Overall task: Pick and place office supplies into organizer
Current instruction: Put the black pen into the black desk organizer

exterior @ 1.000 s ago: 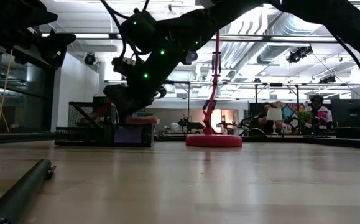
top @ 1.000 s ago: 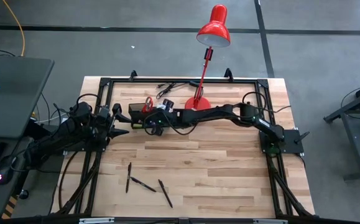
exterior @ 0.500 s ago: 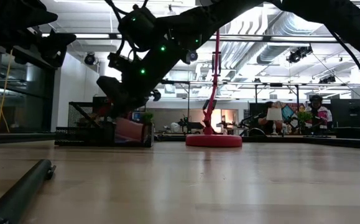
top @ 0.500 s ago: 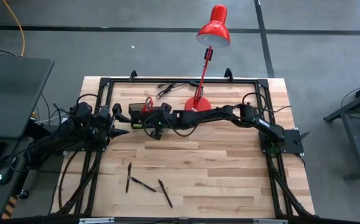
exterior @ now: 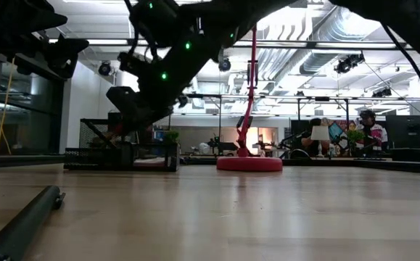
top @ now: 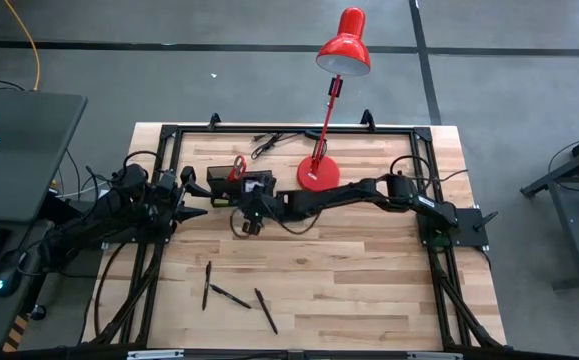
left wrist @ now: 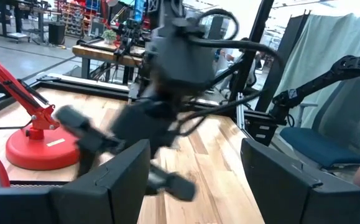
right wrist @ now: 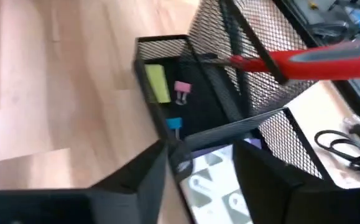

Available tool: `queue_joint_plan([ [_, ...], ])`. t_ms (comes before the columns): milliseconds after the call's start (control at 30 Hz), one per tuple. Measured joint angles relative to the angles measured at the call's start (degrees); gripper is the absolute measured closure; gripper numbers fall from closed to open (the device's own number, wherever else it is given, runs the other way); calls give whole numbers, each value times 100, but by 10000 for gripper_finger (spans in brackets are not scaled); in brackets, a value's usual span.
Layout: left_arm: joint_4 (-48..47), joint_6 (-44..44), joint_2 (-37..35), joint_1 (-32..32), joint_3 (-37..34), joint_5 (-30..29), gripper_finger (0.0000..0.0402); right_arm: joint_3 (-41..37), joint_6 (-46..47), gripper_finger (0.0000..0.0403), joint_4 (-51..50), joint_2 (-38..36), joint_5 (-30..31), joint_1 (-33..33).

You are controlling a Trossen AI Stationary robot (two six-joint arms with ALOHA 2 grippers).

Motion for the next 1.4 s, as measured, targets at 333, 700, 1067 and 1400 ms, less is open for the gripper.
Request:
queue_joint_plan([
  [333,0,1,-1,2,0,0,163,1,877,183,-645,-75,196,975],
  [700,0,2,-1,1,0,0,163,1,731,183,271,-42,-163,1953],
  [1067,1,2,-1,2,0,1,163,-910,570,183,2983,-55,-1637,1945],
  [1400,3,2,0,1,-1,1,163,-4055,-137,183,5904,-1779,-1307,1842],
])
